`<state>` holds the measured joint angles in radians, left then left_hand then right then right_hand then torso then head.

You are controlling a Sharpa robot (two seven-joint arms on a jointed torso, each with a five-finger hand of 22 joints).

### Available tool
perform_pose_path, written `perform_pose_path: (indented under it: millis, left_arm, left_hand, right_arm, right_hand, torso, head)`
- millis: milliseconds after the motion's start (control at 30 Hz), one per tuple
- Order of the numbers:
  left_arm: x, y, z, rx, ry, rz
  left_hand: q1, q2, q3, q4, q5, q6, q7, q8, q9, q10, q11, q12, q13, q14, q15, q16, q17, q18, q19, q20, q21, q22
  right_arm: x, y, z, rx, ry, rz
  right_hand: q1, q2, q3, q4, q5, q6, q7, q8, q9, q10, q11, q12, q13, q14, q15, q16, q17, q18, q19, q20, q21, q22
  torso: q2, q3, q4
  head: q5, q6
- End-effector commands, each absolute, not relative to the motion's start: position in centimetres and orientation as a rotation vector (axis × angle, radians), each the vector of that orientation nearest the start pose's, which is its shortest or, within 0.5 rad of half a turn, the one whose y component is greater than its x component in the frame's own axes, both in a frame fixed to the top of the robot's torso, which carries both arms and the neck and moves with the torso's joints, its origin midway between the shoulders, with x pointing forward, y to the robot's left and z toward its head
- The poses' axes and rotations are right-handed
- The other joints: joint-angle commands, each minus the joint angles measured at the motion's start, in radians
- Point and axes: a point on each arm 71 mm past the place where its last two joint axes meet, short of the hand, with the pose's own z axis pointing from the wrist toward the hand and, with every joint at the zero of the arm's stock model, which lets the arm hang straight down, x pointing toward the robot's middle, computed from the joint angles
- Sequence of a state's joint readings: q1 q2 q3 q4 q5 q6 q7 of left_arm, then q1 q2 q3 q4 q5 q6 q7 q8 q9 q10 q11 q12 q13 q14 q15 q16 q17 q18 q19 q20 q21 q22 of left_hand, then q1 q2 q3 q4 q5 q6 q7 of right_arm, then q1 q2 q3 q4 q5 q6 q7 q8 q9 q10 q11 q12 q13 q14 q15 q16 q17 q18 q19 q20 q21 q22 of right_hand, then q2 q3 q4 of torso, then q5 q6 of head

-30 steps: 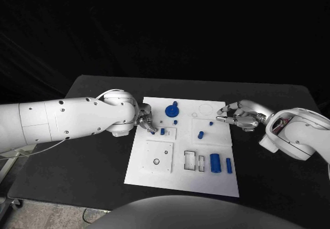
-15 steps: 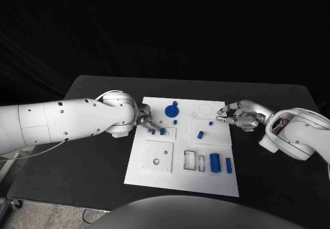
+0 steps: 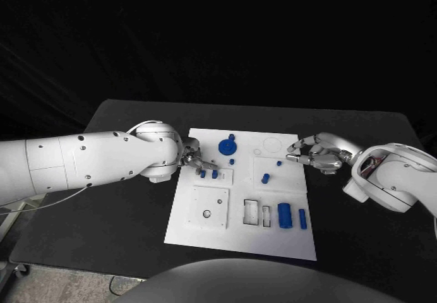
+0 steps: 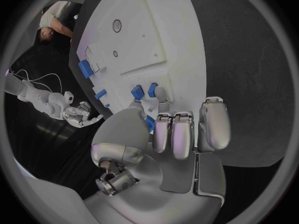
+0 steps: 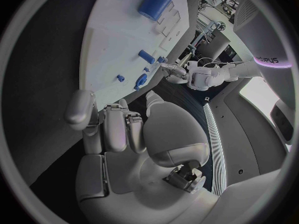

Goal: Assemble the parts on the task board

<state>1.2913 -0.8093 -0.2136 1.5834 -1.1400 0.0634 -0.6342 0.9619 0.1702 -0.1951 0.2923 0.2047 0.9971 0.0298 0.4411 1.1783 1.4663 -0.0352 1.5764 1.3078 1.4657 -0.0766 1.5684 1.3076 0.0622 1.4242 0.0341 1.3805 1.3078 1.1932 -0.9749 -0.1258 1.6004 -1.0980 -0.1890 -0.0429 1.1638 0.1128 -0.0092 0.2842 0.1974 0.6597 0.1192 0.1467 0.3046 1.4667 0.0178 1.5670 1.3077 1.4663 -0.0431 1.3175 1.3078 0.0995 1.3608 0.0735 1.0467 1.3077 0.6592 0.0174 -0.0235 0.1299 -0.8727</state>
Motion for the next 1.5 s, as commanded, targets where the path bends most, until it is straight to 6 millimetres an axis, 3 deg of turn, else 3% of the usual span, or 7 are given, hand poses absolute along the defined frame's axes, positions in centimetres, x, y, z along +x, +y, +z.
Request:
perform_pose_path:
  millis: [33,233,567,667,933,1133,1500]
  left_arm:
    - [45.7,20.1,-24.1,-0.090,2.325,-0.227]
    - [46.4,20.2,-23.2,-0.161,2.183,-0.330]
    - [47.5,19.5,-20.5,-0.156,1.866,-0.556]
    - [47.6,19.1,-19.8,-0.094,1.785,-0.615]
    - [47.6,17.7,-19.5,0.142,1.738,-0.678]
    - [48.0,16.1,-20.1,0.424,1.698,-0.641]
    - [47.4,14.4,-21.4,0.674,1.651,-0.610]
  left_hand:
    - [0.020,0.002,-0.010,-0.001,0.033,-0.006,-0.008,0.010,0.010,0.104,-0.005,-0.006,0.263,0.105,-0.004,0.002,0.263,-0.004,0.003,0.000,-0.006,0.139]
    - [0.109,-0.010,-0.029,0.000,0.080,-0.086,0.011,0.015,0.033,0.079,0.014,-0.035,0.241,0.102,0.014,0.000,0.260,0.006,-0.039,0.012,-0.054,0.122]
    - [0.300,-0.034,-0.027,-0.003,0.135,-0.212,0.049,0.006,0.005,-0.221,0.052,-0.349,0.007,-0.097,0.050,-0.179,0.084,0.030,-0.143,0.046,-0.155,0.095]
    - [0.399,-0.047,-0.004,-0.006,0.151,-0.226,0.058,-0.007,-0.034,-0.423,0.062,-0.559,-0.146,-0.156,0.061,-0.217,0.043,0.036,-0.170,0.051,-0.177,0.094]
    - [0.583,-0.082,0.058,-0.002,-0.007,-0.274,0.094,-0.145,-0.241,-0.712,0.117,-0.924,-0.427,-0.209,0.095,-0.267,-0.050,0.006,-0.079,0.093,-0.071,0.155]
    - [0.627,-0.130,0.075,-0.006,-0.033,-0.278,0.066,-0.217,-0.391,-0.783,0.100,-1.009,-0.543,-0.192,0.074,-0.301,-0.131,-0.005,-0.021,0.076,-0.014,0.184]
    - [0.632,-0.163,0.101,-0.006,-0.027,-0.268,0.025,-0.232,-0.464,-0.776,0.082,-0.979,-0.577,-0.161,0.070,-0.279,-0.140,-0.016,0.013,0.067,0.023,0.201]
  right_arm:
    - [45.0,-23.9,-22.3,0.120,1.968,0.808]
    - [45.1,-23.9,-22.3,0.121,1.964,0.810]
    - [45.0,-24.0,-22.3,0.122,1.962,0.810]
    - [45.0,-24.0,-22.3,0.122,1.961,0.810]
    - [44.9,-23.9,-22.1,0.117,1.946,0.825]
    - [44.8,-23.7,-22.0,0.111,1.935,0.839]
    - [44.6,-23.9,-21.8,0.110,1.921,0.847]
  right_hand:
    - [0.013,0.001,0.001,-0.004,0.006,0.008,-0.002,0.004,-0.001,0.093,0.009,-0.003,0.256,0.013,0.007,-0.006,0.093,0.010,-0.004,-0.001,-0.006,0.055]
    - [0.015,0.002,0.002,-0.005,0.007,0.008,-0.002,0.004,-0.001,0.092,0.009,-0.004,0.256,0.012,0.007,-0.008,0.091,0.011,-0.005,-0.001,-0.009,0.054]
    - [0.016,0.002,0.002,-0.005,0.007,0.009,-0.002,0.004,-0.002,0.089,0.009,-0.006,0.254,0.011,0.007,-0.012,0.089,0.011,-0.006,-0.001,-0.012,0.053]
    - [0.016,0.002,0.002,-0.004,0.007,0.009,-0.002,0.004,-0.002,0.088,0.009,-0.006,0.253,0.010,0.007,-0.013,0.088,0.011,-0.007,-0.001,-0.014,0.052]
    - [0.019,0.002,0.002,-0.004,0.008,0.013,-0.001,0.007,-0.001,0.087,0.009,-0.007,0.252,0.010,0.008,-0.014,0.087,0.012,-0.007,0.000,-0.016,0.052]
    - [0.021,0.001,0.002,-0.004,0.009,0.015,-0.001,0.008,-0.001,0.089,0.009,-0.006,0.253,0.012,0.008,-0.008,0.091,0.010,-0.004,0.000,-0.009,0.055]
    - [0.023,0.000,0.002,-0.004,0.011,0.018,-0.001,0.009,-0.001,0.085,0.009,-0.008,0.251,0.011,0.008,-0.012,0.088,0.011,-0.006,0.000,-0.013,0.054]
  torso:
    - [0.000,0.0004,-0.0006]
    - [-0.001,0.0014,-0.0006]
    - [0.001,0.0013,-0.0013]
    - [0.001,0.0008,-0.0003]
    - [0.001,0.0016,0.0002]
    - [0.002,0.0000,-0.0016]
    - [0.001,-0.0004,0.0000]
  head:
    - [-0.003,0.000]
    - [-0.005,0.000]
    - [-0.010,0.000]
    - [-0.011,0.000]
    - [-0.006,0.000]
    - [-0.004,0.000]
    - [-0.008,0.000]
